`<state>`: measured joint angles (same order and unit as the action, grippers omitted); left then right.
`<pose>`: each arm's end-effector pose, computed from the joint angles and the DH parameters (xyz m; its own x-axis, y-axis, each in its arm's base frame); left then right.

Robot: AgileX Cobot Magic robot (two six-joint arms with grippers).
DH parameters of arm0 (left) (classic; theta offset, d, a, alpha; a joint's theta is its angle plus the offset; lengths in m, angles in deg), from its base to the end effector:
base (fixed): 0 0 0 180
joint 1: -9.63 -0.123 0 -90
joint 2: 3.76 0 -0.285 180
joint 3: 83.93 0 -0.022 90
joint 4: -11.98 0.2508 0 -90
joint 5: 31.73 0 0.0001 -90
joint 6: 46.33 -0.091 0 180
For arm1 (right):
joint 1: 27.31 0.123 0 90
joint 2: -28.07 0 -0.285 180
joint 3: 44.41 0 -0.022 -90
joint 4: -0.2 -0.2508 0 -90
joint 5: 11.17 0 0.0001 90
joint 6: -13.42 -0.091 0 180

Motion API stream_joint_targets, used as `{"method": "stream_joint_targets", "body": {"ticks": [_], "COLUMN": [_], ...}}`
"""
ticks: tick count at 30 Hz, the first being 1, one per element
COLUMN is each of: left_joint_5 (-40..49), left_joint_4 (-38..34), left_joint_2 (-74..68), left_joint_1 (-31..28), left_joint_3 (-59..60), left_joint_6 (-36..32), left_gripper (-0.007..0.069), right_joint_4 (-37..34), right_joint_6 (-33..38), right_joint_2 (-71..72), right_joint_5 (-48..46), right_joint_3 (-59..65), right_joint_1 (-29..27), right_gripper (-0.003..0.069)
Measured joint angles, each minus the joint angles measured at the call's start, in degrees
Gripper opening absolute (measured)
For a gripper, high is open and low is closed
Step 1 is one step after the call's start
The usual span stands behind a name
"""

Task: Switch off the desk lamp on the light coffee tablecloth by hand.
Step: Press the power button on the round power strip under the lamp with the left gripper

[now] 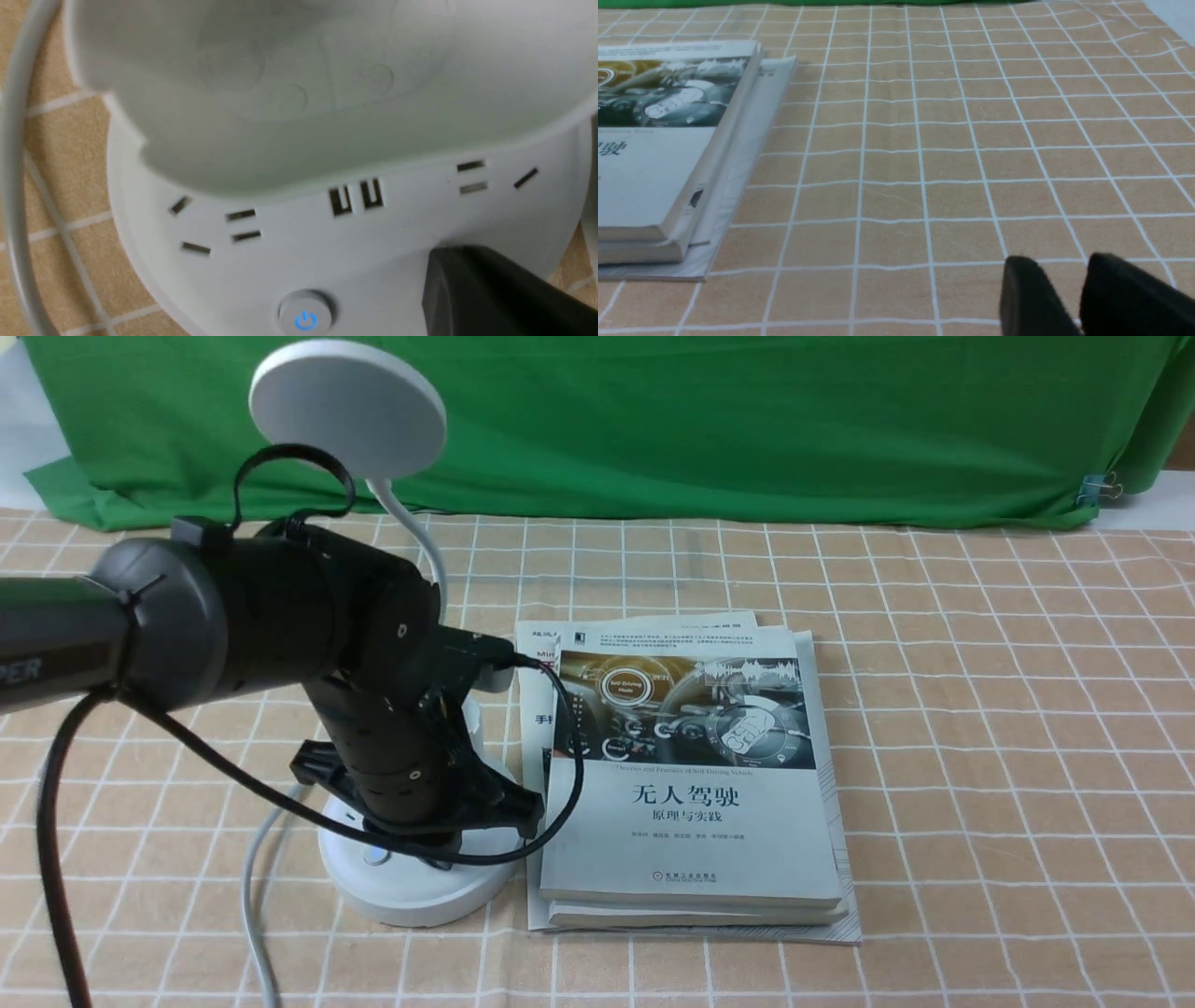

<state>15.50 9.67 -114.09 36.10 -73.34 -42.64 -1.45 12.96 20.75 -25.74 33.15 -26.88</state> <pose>0.3068 -0.1558 0.1912 -0.9137 0.3526 -0.2022 0.3688 0.9283 -0.0477 0.0549 0.0011 0.1886 -0.1645 0.0347 -0.9858 -0.0088 0.9993 0.0366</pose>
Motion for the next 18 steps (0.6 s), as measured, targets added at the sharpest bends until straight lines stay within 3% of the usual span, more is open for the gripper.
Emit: {"method": "stream_joint_targets", "body": {"ticks": [18], "left_joint_5": [-0.09], "left_joint_4": [0.71], "left_joint_2": [2.12], "left_joint_1": [0.0], "left_joint_3": [0.19], "left_joint_6": [1.51], "left_gripper": [-0.0008], "right_joint_4": [0.0], "right_joint_6": [0.0], "right_joint_2": [0.0], "right_joint_5": [0.0], "right_joint_3": [0.0], "right_joint_1": [0.0], "right_gripper": [0.0241]}}
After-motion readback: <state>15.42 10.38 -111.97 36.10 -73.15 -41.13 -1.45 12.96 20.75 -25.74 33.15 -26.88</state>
